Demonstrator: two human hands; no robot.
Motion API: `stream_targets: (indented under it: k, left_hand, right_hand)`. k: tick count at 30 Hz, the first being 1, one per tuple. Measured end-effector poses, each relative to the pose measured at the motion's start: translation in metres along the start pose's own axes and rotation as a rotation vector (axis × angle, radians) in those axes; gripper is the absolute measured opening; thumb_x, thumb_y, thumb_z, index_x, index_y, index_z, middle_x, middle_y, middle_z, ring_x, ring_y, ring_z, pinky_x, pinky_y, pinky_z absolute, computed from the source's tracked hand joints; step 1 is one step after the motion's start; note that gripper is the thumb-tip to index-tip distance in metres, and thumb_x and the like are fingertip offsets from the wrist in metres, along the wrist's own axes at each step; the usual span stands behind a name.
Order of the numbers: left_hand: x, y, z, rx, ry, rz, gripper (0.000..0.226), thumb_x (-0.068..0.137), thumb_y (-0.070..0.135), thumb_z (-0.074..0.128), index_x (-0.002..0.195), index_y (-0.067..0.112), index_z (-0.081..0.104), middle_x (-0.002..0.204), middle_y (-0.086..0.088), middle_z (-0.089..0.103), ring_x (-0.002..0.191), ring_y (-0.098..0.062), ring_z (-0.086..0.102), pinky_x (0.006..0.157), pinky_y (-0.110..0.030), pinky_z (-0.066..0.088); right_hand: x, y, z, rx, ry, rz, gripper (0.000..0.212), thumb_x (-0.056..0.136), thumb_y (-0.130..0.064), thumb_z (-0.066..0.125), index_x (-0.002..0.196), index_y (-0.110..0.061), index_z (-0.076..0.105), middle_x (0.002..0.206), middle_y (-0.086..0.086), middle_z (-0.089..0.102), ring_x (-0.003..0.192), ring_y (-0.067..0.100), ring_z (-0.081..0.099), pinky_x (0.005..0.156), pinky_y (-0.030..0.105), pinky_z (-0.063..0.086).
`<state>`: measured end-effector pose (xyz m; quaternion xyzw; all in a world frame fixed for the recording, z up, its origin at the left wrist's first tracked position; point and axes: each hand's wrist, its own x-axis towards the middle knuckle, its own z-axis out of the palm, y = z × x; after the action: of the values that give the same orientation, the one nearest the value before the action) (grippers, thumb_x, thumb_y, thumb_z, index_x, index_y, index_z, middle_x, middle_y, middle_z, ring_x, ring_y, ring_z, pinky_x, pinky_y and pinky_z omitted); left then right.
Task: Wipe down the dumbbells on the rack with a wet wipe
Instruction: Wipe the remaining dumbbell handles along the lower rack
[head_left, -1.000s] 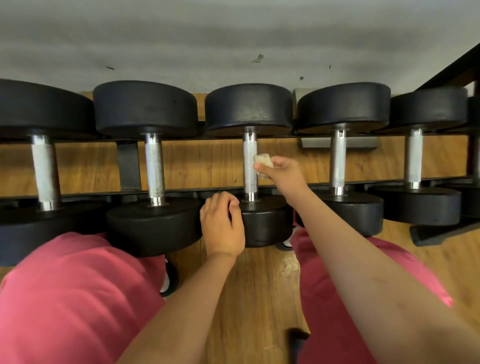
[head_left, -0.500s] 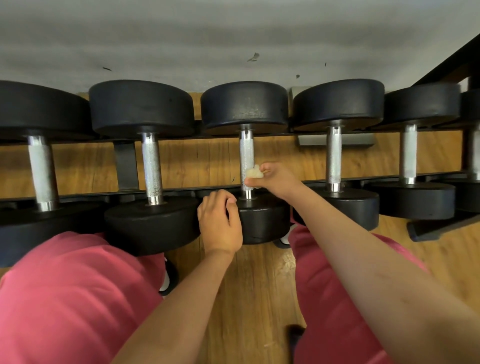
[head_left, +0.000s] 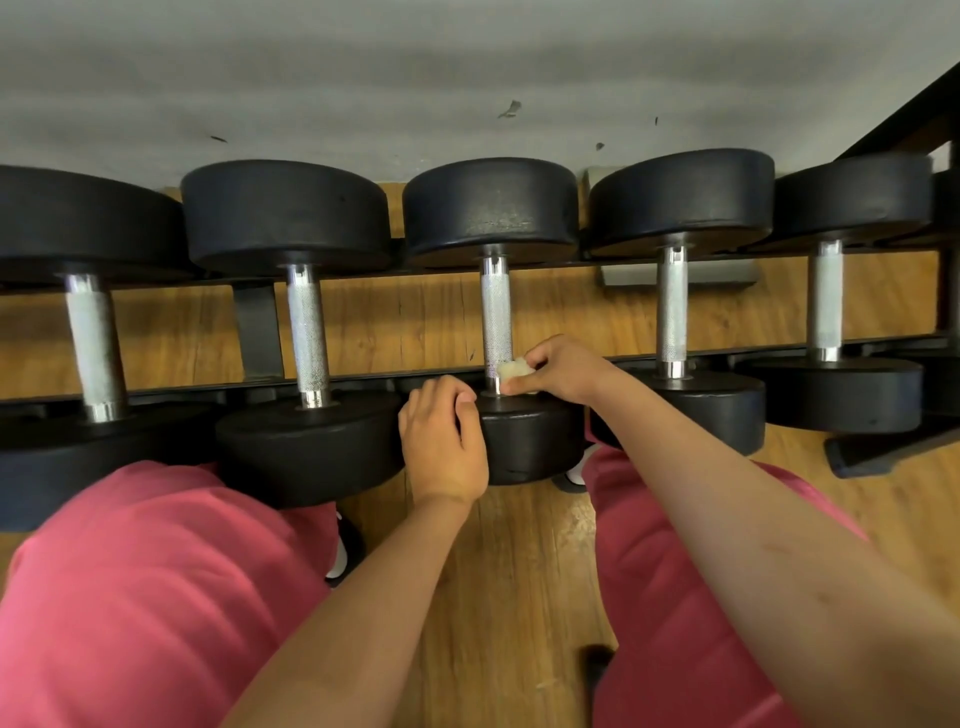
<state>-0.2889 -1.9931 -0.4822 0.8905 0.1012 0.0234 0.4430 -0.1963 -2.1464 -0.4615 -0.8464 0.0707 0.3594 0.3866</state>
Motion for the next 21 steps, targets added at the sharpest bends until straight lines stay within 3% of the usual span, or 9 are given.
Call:
stream_targets:
  k: [4,9,14,21]
  left_hand:
    - [0.0001,0.0,0.0006,0.006,-0.002,0.0,0.038,0.094,0.035,0.022,0.086,0.017,0.055,0.086,0.005,0.054,0.086,-0.012,0.047,0.087,-0.023,0.03]
    - [0.0003,-0.0014,0.0001,-0.001,0.01,0.011,0.036,0.094,0.034,0.022,0.085,0.019,0.054,0.085,0.006,0.054,0.085,-0.011,0.047,0.086,-0.026,0.032]
    - [0.0,0.0013,-0.0002,-0.006,0.009,0.013,0.035,0.093,0.035,0.022,0.085,0.02,0.053,0.086,0.005,0.054,0.085,-0.012,0.047,0.087,-0.029,0.034]
    - [0.0003,-0.0003,0.0004,-0.007,0.012,0.01,0.035,0.093,0.034,0.023,0.086,0.019,0.054,0.086,0.005,0.055,0.086,-0.012,0.047,0.089,-0.03,0.036]
  right_hand:
    - [-0.0022,-0.0006,0.0002,-0.036,-0.024,-0.008,0.034,0.075,-0.036,0.082,0.065,-0.013,0.059,0.068,0.002,0.054,0.066,0.014,0.051,0.061,0.027,0.038]
    - [-0.0018,0.0025,-0.0019,0.011,-0.022,-0.032,0.022,0.078,-0.028,0.081,0.07,-0.014,0.065,0.072,0.002,0.06,0.074,0.015,0.056,0.068,0.028,0.043]
    - [-0.0044,-0.0024,0.0019,-0.049,-0.027,-0.026,0.039,0.078,-0.039,0.079,0.064,-0.015,0.052,0.067,0.0,0.05,0.064,0.012,0.047,0.059,0.026,0.034]
    - [-0.0047,-0.0028,0.0021,0.021,0.005,-0.065,0.039,0.08,-0.042,0.076,0.071,-0.008,0.061,0.071,0.007,0.056,0.07,0.018,0.054,0.066,0.03,0.041]
